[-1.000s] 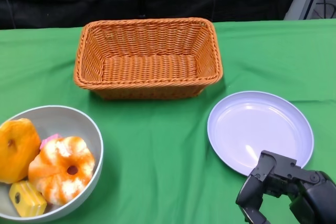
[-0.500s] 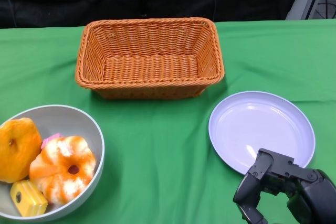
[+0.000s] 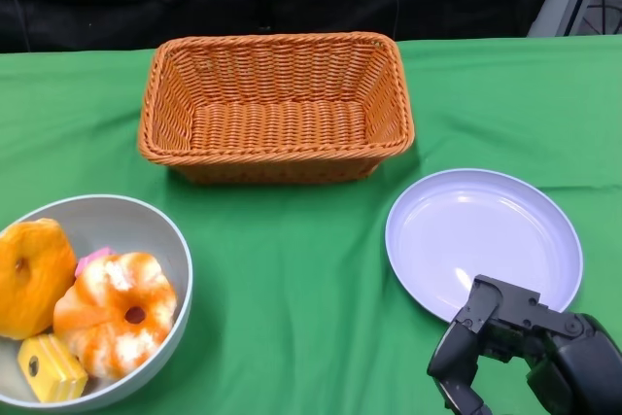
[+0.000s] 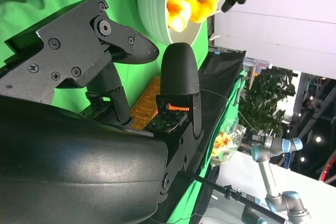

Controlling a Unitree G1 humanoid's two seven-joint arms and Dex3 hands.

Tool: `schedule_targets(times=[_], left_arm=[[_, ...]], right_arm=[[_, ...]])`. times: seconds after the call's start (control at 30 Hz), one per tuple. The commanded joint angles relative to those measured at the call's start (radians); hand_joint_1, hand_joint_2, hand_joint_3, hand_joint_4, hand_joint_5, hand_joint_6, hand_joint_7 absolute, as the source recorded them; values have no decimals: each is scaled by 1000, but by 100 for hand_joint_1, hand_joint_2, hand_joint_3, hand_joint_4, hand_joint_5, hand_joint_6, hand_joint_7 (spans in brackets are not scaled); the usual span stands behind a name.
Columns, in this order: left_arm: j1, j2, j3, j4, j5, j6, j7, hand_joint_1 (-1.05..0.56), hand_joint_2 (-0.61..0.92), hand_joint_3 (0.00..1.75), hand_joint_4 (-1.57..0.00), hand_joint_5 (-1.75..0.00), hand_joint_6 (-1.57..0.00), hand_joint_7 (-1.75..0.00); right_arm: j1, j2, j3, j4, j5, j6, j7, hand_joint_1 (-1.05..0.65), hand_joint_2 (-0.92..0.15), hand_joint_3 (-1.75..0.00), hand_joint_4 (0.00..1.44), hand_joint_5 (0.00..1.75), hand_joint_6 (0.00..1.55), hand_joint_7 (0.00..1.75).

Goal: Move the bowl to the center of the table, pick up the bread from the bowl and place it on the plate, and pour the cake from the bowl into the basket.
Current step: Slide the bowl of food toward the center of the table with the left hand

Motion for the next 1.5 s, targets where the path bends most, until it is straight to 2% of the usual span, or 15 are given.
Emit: schedule_targets(times=[0.03, 0.13, 0.27, 0.47, 0.77, 1.5], left_arm=[[-25, 34, 39, -12, -71, 109, -52, -79, 92, 45, 0, 0, 0, 0], [-25, 37, 43, -21, -85, 138, -58, -78, 92, 44, 0, 0, 0, 0], [-13, 28, 51, -71, -148, 273, -91, -74, 92, 46, 0, 0, 0, 0], [25, 15, 54, -157, -174, 349, -74, -70, 92, 47, 0, 0, 0, 0], [114, 12, 34, -309, -221, 439, -113, -70, 92, 52, 0, 0, 0, 0], [240, -24, -21, -542, -280, 486, -125, -71, 92, 47, 0, 0, 0, 0]], right_arm=[[-4, -4, 2, 9, 2, -13, -1, -16, -54, -94, 77, 163, 69, 138], [-5, -5, 3, 10, 4, -14, -1, -16, -54, -94, 77, 163, 68, 139], [-14, -1, 10, 17, -12, -12, -9, -15, -53, -94, 77, 163, 68, 139], [-18, -1, 16, 23, -13, -17, -10, -15, -53, -96, 78, 162, 68, 139], [-19, -2, 13, 24, -14, -11, -13, -15, -52, -97, 76, 164, 68, 138], [-25, 1, 13, 42, -25, -21, -19, -15, -53, -95, 76, 164, 68, 138]])
